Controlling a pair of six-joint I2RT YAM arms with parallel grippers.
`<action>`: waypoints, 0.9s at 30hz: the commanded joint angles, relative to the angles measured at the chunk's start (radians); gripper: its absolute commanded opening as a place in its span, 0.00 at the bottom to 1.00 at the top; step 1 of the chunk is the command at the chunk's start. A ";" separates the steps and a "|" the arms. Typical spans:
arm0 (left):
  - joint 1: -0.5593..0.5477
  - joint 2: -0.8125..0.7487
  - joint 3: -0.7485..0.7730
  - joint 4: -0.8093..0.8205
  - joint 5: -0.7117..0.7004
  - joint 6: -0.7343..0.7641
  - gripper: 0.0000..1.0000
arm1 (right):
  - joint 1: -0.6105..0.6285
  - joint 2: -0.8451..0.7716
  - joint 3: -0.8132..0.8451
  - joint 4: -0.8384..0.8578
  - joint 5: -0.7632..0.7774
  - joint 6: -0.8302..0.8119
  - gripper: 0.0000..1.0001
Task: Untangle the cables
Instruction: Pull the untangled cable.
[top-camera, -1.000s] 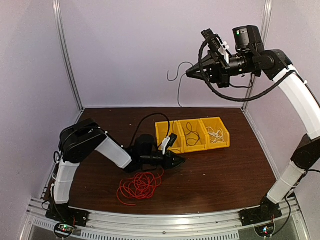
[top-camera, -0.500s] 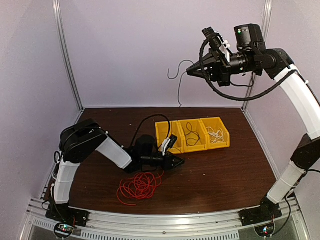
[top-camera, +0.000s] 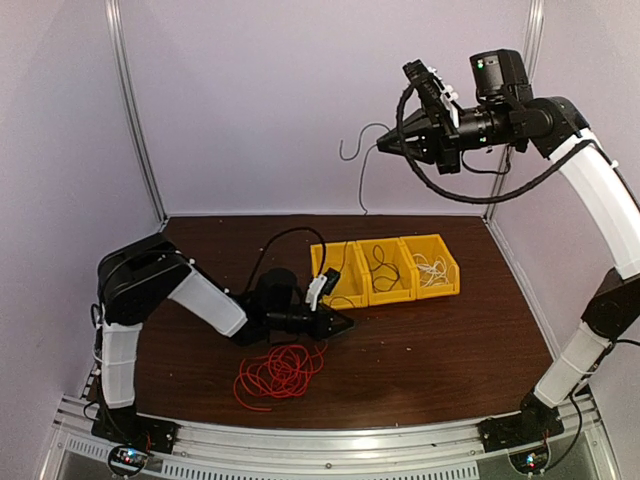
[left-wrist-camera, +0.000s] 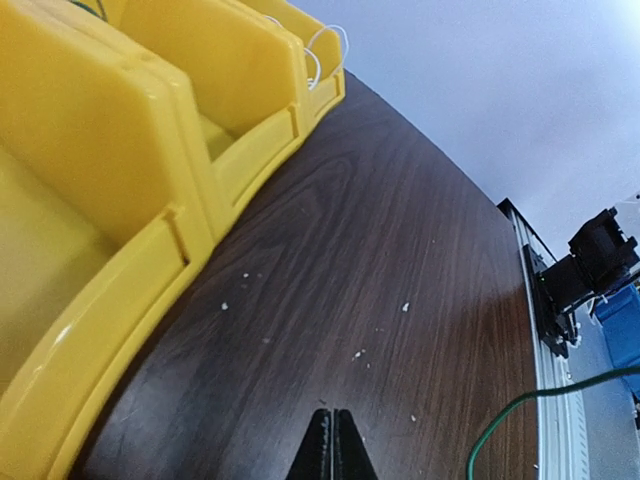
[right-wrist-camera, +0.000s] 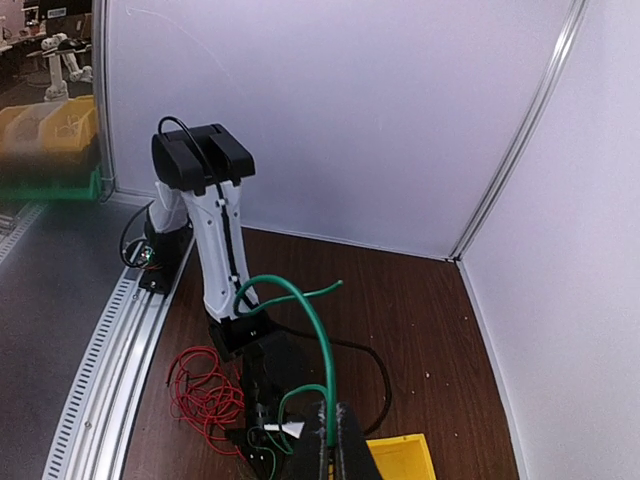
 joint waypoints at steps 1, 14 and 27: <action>0.077 -0.235 -0.110 -0.072 -0.118 0.050 0.00 | -0.098 -0.042 -0.034 -0.016 0.047 -0.023 0.00; 0.359 -0.843 -0.234 -0.660 -0.639 0.154 0.00 | -0.470 -0.162 -0.361 0.218 0.026 0.119 0.00; 0.500 -1.147 -0.301 -0.916 -0.945 0.135 0.00 | -0.627 -0.110 -0.496 0.441 0.232 0.321 0.00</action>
